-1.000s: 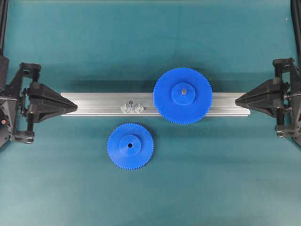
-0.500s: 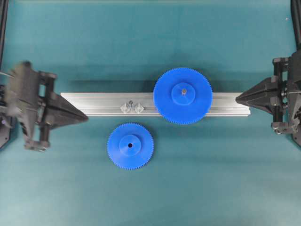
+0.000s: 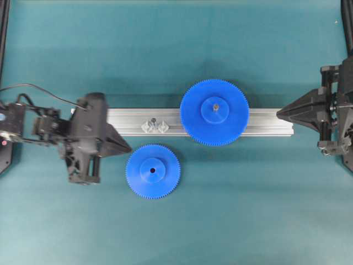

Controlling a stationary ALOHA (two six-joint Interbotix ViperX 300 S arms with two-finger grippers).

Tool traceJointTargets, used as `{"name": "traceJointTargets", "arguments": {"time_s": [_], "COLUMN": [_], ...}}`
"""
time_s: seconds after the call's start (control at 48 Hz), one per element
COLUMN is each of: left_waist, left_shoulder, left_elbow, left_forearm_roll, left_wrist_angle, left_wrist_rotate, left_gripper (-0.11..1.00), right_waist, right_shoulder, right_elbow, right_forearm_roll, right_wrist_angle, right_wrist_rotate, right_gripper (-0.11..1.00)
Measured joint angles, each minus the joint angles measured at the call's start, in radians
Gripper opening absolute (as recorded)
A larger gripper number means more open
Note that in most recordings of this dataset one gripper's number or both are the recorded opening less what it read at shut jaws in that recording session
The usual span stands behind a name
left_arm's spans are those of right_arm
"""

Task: Insert the small gear onto the shaft.
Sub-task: 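Lower the left gripper over the small blue gear's hub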

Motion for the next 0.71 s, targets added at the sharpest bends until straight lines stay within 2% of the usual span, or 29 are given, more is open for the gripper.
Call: {"name": "traceJointTargets", "arguments": {"time_s": [0.271,0.709], "left_waist": [-0.037,-0.038], "left_shoulder": [0.130,0.290], "left_elbow": [-0.081,-0.233], "left_forearm_roll": [0.002,0.000], "left_wrist_angle": [0.072,0.241], "left_wrist_rotate": [-0.008,-0.029], "left_gripper": [0.03,0.03], "right_waist": [-0.005,-0.008], "right_shoulder": [0.000,0.000], "right_elbow": [0.000,0.000], "right_forearm_roll": [0.000,0.000], "right_wrist_angle": [0.015,0.017], "right_wrist_rotate": [0.000,0.000], "right_gripper": [0.09,0.09]}}
